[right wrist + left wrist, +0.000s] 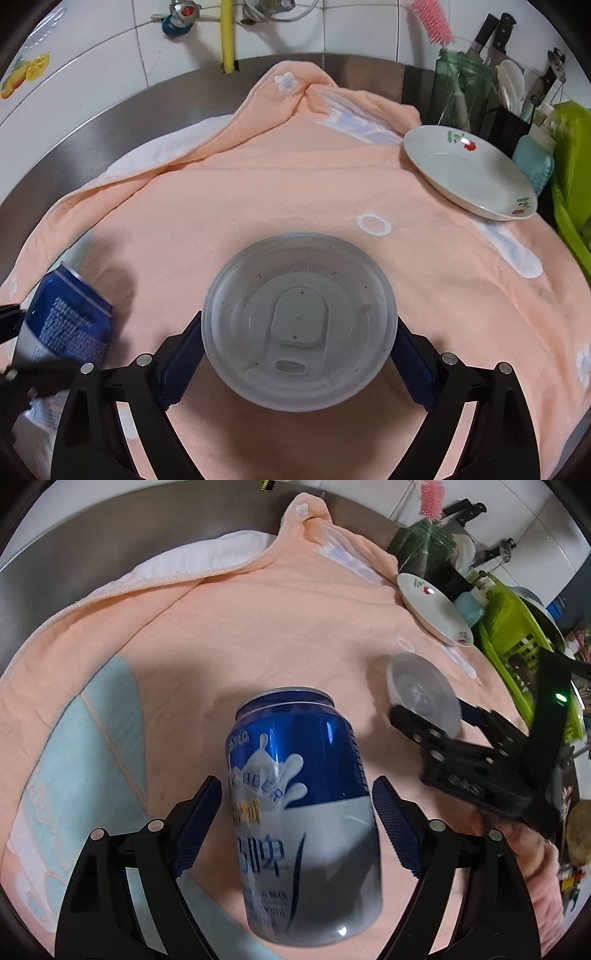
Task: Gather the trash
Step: 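Grasp the blue milk-beer can with the left tool while the right tool grasps the white lid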
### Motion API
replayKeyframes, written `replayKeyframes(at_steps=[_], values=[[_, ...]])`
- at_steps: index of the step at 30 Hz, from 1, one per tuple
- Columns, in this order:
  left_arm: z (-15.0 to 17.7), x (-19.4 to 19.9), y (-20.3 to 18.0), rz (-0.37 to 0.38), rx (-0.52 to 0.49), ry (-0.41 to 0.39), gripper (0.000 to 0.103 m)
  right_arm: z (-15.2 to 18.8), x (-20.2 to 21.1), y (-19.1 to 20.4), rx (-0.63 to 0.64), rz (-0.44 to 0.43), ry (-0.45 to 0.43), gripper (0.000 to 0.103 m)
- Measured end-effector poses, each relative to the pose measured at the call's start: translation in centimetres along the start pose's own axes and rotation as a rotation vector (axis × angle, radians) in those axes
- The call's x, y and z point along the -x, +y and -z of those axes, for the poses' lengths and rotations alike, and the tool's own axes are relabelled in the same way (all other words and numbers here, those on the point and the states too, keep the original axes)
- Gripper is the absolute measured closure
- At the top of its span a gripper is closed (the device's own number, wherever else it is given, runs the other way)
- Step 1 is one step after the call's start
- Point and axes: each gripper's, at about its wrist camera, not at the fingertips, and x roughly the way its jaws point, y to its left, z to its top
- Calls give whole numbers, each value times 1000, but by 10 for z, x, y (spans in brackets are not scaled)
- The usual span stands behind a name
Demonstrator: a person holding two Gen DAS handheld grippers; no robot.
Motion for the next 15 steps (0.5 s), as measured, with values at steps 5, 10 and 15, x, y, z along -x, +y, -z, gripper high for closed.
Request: replayKeyframes(at_steps=[5, 10, 15], values=[[2, -3, 1, 16, 8, -6, 36, 14, 24, 5, 12, -1, -14, 14], [12, 8, -10, 25, -20, -15, 38, 33, 56, 11, 15, -11, -43, 14], [28, 31, -33, 53, -73, -44, 40, 59, 96, 12, 3, -18, -65, 14]])
